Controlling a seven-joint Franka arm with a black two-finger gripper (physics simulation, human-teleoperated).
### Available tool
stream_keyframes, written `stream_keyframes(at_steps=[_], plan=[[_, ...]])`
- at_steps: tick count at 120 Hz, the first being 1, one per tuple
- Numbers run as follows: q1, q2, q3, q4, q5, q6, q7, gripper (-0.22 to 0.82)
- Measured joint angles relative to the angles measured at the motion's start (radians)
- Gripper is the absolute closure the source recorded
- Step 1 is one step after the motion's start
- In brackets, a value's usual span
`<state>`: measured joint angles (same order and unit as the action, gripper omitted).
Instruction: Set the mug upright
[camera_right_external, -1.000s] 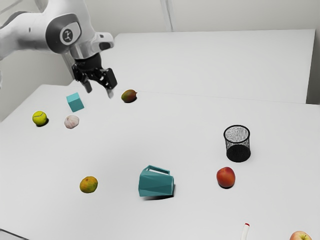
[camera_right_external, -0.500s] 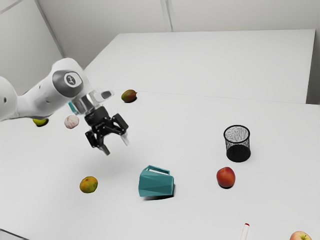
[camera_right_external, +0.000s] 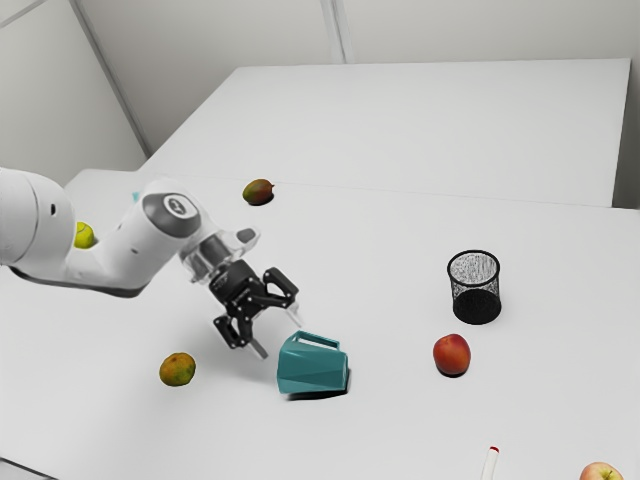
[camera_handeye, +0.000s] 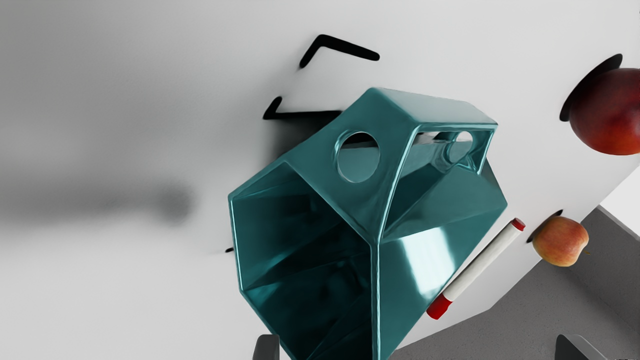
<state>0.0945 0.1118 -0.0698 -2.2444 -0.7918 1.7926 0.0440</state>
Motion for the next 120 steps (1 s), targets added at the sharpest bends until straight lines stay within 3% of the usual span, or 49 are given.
stream_keyframes(at_steps=[54, 80, 120], plan=[[-0.019, 0.076, -0.037, 0.003, -0.109, 0.051, 0.002, 0.01], [-0.025, 0.079, -0.050, 0.014, -0.108, 0.060, -0.005, 0.51], [-0.042, 0.066, -0.066, 0.058, -0.091, 0.064, -0.016, 0.74]])
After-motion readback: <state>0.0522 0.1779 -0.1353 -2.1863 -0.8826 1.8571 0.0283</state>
